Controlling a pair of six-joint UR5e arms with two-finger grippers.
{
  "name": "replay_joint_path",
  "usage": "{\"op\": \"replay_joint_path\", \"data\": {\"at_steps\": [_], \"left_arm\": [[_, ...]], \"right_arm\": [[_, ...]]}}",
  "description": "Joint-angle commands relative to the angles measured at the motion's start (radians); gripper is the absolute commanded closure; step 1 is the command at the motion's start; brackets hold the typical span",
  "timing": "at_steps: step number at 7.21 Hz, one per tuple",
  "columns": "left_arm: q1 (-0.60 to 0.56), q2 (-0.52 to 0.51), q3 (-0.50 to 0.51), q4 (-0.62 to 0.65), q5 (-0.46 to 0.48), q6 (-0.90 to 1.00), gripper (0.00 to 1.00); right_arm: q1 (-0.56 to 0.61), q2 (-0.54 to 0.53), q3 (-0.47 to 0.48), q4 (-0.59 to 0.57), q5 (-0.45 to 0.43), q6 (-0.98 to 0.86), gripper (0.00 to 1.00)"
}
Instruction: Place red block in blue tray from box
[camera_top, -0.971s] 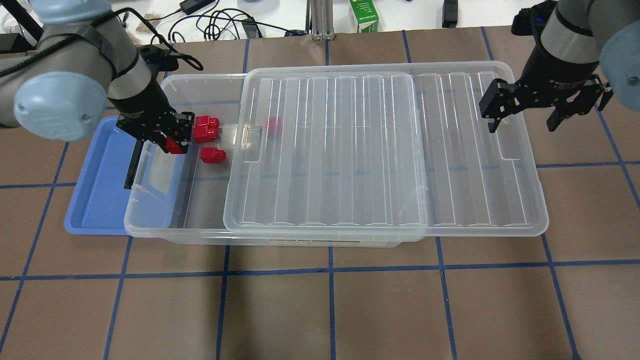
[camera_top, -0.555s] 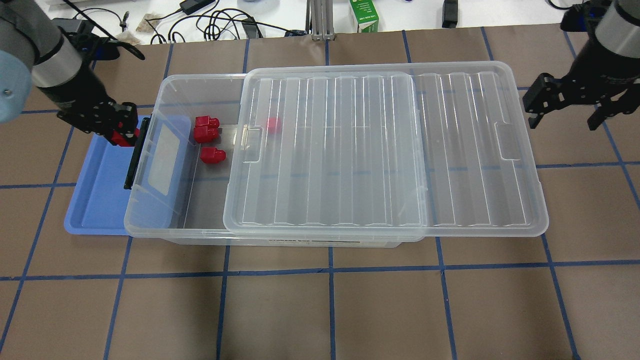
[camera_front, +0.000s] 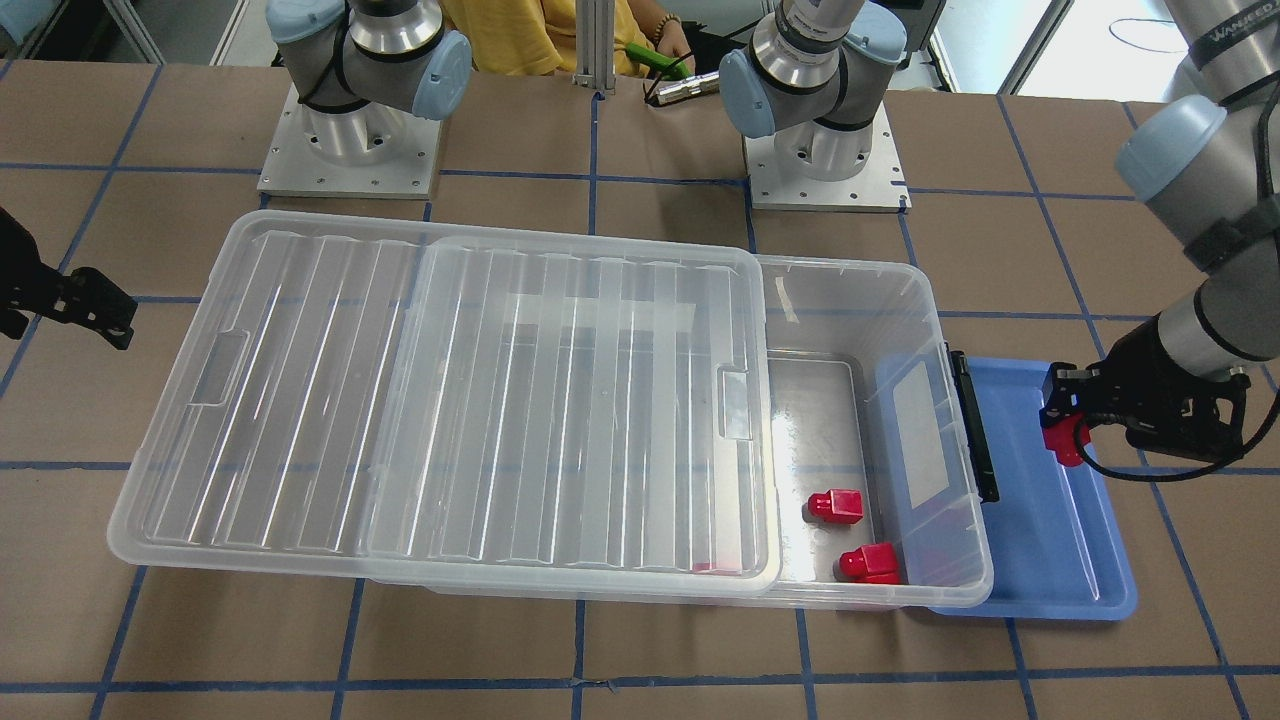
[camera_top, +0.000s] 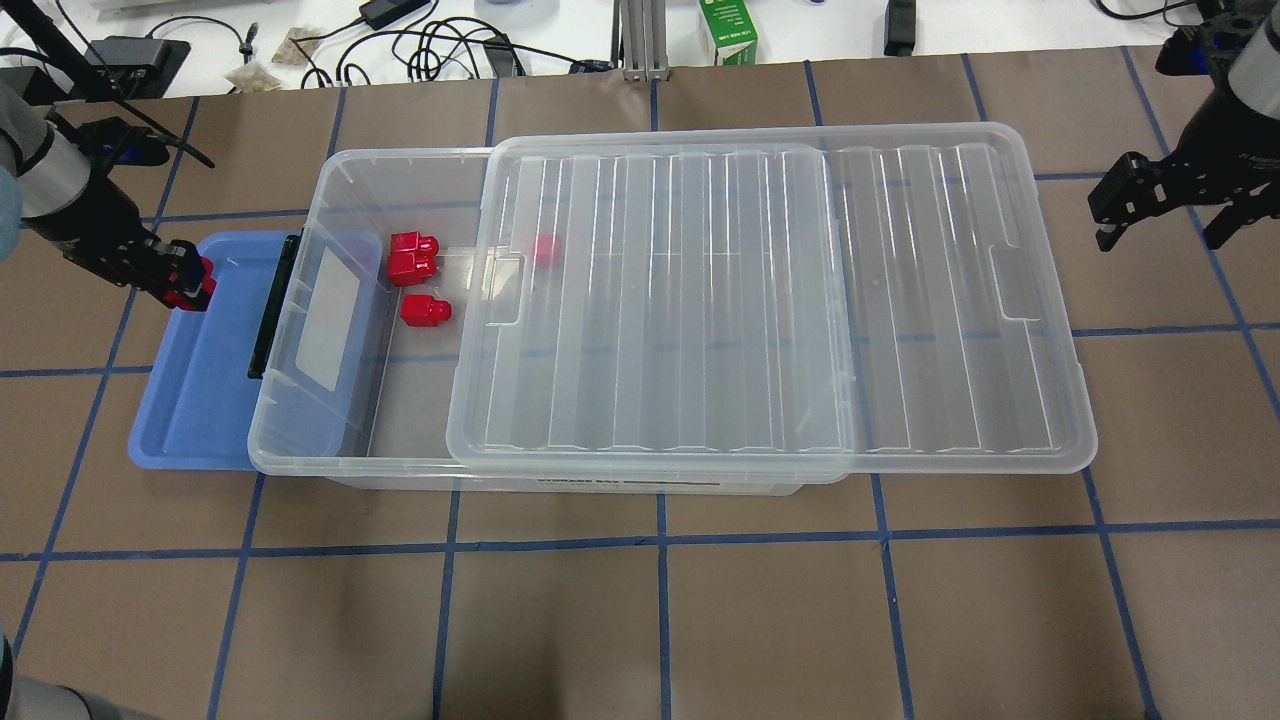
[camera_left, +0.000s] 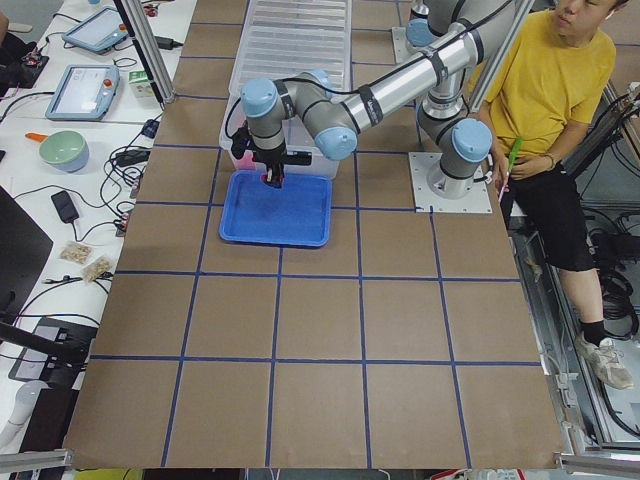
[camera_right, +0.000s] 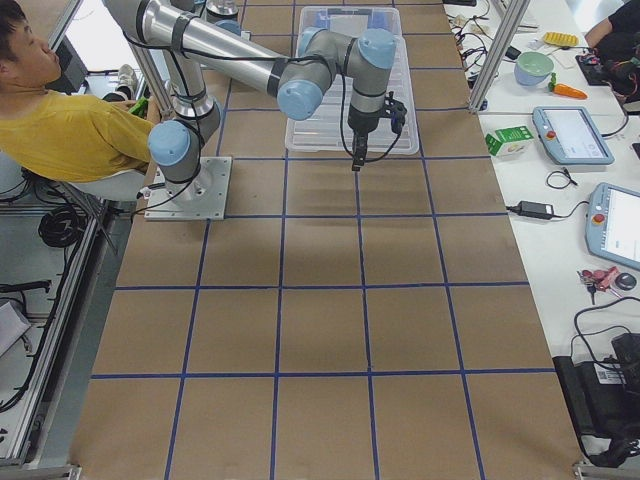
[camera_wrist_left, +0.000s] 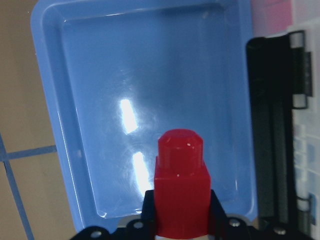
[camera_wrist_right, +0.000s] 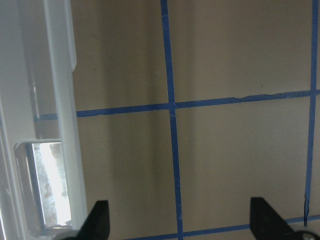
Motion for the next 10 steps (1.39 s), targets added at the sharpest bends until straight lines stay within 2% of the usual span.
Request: {"op": "replay_joint_path", "data": {"at_steps": [1, 4, 5, 6, 7, 9, 10], "left_arm": [[0.003, -0.093, -0.031, 0.116, 0.001, 0.004, 1.00], [0.003, -0.136, -0.093, 0.197, 0.002, -0.004, 0.98], [0.003, -0.144, -0.091, 0.198, 0.004, -0.002, 0.61], [0.003, -0.147, -0.088, 0.206, 0.007, -0.002, 0.30], [0.003, -0.143, -0.079, 0.201, 0.014, -0.007, 0.11], [-0.002, -0.105, -0.067, 0.136, 0.018, -0.016, 0.08], [-0.003, -0.065, -0.035, 0.052, 0.016, -0.016, 0.05]], "right_arm": [[-0.001, 0.040, 0.027, -0.017, 0.005, -0.001, 0.00], [0.005, 0.070, 0.027, -0.010, 0.013, 0.004, 0.00], [0.007, 0.068, 0.027, -0.010, 0.016, 0.005, 0.00], [0.011, 0.068, 0.026, -0.010, 0.018, 0.004, 0.00], [0.014, 0.067, 0.027, -0.010, 0.019, 0.001, 0.00], [0.068, 0.068, 0.026, -0.010, 0.018, -0.002, 0.00], [0.083, 0.070, 0.027, -0.011, 0.018, -0.001, 0.00]]}}
